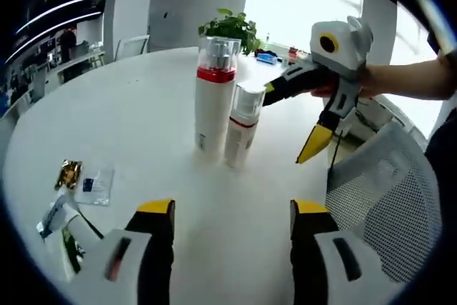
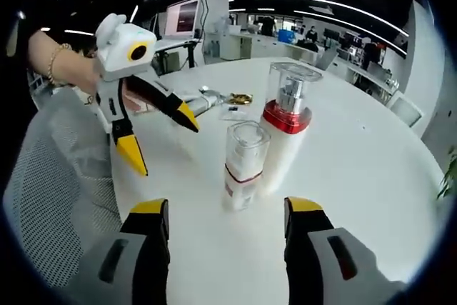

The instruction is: Arrange the skincare products in the storage area until every visible bottle or jar stands upright without overlapping.

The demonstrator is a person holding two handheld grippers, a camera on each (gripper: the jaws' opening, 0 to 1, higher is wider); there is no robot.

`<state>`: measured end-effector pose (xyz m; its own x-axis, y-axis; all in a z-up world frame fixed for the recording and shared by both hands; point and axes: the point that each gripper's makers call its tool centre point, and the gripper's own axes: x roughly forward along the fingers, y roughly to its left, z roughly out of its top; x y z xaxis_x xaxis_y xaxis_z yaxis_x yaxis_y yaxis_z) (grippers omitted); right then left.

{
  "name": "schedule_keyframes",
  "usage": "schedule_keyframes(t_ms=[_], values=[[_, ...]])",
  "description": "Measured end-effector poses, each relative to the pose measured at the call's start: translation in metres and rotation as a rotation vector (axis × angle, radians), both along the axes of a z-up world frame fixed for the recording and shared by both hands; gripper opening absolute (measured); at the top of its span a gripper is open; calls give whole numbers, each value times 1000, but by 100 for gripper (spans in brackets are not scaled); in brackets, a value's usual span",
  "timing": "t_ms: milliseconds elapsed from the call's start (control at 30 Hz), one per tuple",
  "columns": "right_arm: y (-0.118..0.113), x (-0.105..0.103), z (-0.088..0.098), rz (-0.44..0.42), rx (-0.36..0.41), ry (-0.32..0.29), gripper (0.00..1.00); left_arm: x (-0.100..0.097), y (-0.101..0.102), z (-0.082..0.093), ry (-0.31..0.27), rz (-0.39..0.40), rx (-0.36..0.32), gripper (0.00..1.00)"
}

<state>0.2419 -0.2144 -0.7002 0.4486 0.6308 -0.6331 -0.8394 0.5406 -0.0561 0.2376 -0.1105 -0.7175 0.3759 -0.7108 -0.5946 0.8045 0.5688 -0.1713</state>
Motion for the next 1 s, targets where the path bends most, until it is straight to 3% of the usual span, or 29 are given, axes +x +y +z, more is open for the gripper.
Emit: schedule_keyframes(t_ms=[600, 1000], values=[[18, -29, 9, -31, 47, 16, 77, -29, 52, 14, 21, 177, -38, 74], [27, -48, 21, -52, 95, 26, 85, -47, 84, 28, 3, 279, -60, 80]])
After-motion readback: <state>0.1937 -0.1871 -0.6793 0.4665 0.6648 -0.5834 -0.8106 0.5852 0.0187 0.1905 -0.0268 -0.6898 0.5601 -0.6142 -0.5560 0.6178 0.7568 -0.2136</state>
